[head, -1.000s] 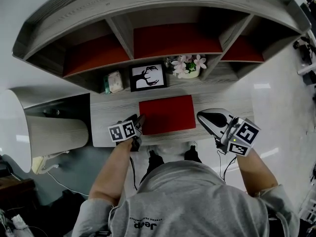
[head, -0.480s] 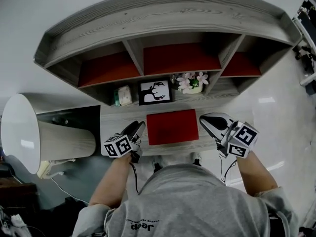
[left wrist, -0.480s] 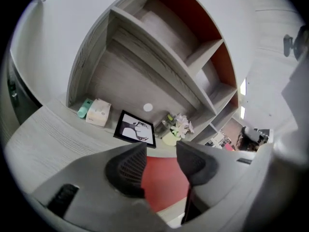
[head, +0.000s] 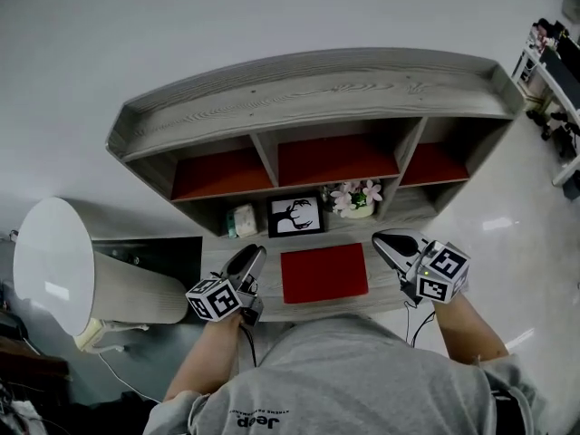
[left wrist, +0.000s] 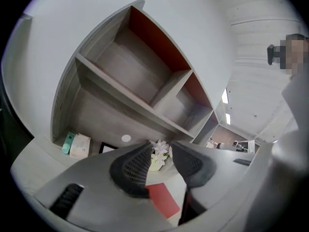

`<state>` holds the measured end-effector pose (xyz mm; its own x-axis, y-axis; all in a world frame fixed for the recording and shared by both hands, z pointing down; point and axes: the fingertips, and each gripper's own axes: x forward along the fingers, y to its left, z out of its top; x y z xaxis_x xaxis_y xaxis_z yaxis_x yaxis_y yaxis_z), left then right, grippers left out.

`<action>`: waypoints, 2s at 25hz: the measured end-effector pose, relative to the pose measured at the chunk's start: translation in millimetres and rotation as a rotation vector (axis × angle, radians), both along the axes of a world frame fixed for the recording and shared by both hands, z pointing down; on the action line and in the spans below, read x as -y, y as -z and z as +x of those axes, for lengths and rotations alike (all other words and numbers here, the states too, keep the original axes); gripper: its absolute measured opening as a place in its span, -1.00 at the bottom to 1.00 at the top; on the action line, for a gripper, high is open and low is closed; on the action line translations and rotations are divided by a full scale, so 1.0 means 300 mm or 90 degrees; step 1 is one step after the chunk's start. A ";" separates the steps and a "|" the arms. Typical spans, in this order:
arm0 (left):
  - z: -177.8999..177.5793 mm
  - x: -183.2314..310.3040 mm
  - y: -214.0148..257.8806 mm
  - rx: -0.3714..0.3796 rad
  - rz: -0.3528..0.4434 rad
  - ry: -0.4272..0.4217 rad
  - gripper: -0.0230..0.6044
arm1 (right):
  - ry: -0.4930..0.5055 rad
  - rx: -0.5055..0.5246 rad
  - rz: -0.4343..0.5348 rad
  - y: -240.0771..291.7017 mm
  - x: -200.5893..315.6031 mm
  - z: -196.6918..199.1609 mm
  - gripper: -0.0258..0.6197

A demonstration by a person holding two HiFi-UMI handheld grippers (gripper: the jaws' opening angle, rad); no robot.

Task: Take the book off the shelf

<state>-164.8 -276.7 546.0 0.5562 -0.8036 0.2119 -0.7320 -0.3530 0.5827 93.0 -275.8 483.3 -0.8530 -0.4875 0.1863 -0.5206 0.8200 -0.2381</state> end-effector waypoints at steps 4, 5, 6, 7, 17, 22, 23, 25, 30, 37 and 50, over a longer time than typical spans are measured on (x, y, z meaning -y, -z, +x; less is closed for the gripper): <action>0.008 0.020 0.143 -0.009 0.065 -0.008 -0.49 | -0.011 0.003 0.016 0.052 0.030 0.015 -0.92; 0.010 0.024 0.177 -0.009 0.080 -0.009 -0.52 | -0.014 0.004 0.020 0.064 0.038 0.018 -0.92; 0.014 0.028 0.210 -0.010 0.095 -0.010 -0.53 | -0.016 0.005 0.026 0.076 0.045 0.019 -0.92; 0.017 0.031 0.243 -0.010 0.111 -0.012 -0.54 | -0.018 0.006 0.032 0.089 0.052 0.020 -0.92; 0.062 0.025 0.486 -0.020 0.228 -0.030 -0.67 | -0.013 0.013 0.098 0.255 0.079 0.000 -0.92; 0.095 0.003 0.557 -0.003 0.270 -0.039 -0.81 | -0.008 0.022 0.118 0.313 0.087 -0.003 -0.92; 0.102 -0.002 0.571 0.002 0.279 -0.042 -0.87 | -0.007 0.025 0.121 0.324 0.090 -0.003 -0.92; 0.124 -0.015 0.595 0.009 0.298 -0.055 -0.89 | -0.006 0.026 0.126 0.349 0.090 -0.008 -0.92; 0.194 -0.055 0.598 0.048 0.326 -0.093 -0.88 | 0.000 0.038 0.124 0.372 0.082 -0.025 -0.92; 0.254 -0.088 0.549 0.065 0.311 -0.105 -0.88 | -0.004 0.048 0.069 0.274 0.071 -0.027 -0.92; 0.260 -0.092 0.533 0.073 0.301 -0.109 -0.89 | 0.000 0.025 0.079 0.242 0.058 -0.030 -0.92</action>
<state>-86.9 -249.1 386.1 0.6821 -0.7262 -0.0852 -0.6909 -0.6783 0.2503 83.8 -293.2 410.8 -0.8585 -0.5046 0.0914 -0.5128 0.8445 -0.1548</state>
